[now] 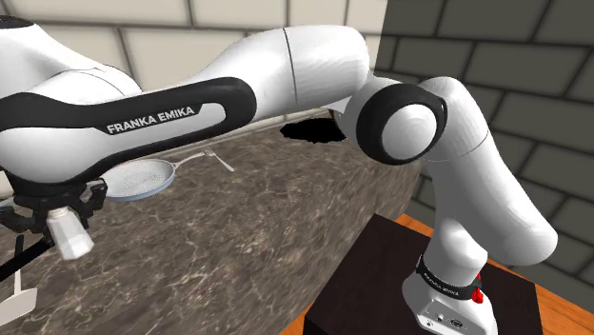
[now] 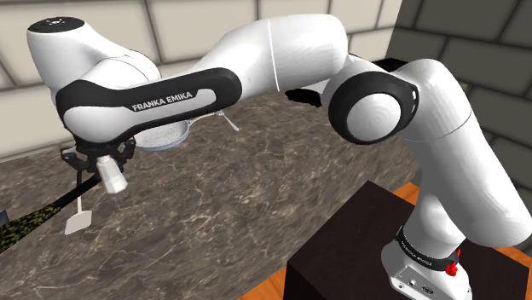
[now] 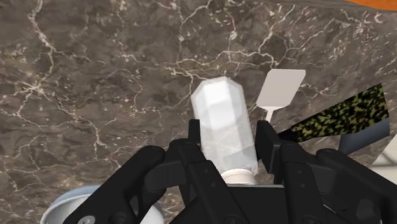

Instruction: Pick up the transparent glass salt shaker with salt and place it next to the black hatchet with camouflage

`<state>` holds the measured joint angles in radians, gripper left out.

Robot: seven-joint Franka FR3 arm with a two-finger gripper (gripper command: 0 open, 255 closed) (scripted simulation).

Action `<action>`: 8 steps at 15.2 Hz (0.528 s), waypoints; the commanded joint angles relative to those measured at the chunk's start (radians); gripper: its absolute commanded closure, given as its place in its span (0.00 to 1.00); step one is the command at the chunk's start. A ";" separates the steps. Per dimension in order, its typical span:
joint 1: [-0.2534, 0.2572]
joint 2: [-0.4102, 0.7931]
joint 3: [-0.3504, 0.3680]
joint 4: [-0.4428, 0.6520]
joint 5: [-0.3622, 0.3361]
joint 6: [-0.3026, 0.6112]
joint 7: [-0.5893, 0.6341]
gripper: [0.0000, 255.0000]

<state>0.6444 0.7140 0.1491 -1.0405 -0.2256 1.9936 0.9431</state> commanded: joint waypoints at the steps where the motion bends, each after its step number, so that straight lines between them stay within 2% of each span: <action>1: 0.040 0.089 -0.003 0.137 -0.010 -0.050 0.020 1.00; 2: 0.063 0.150 -0.006 0.239 -0.015 -0.092 0.026 1.00; 8: 0.055 0.133 -0.008 0.129 -0.019 0.000 0.042 1.00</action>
<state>0.6986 0.8438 0.1418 -0.9065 -0.2435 1.9844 0.9830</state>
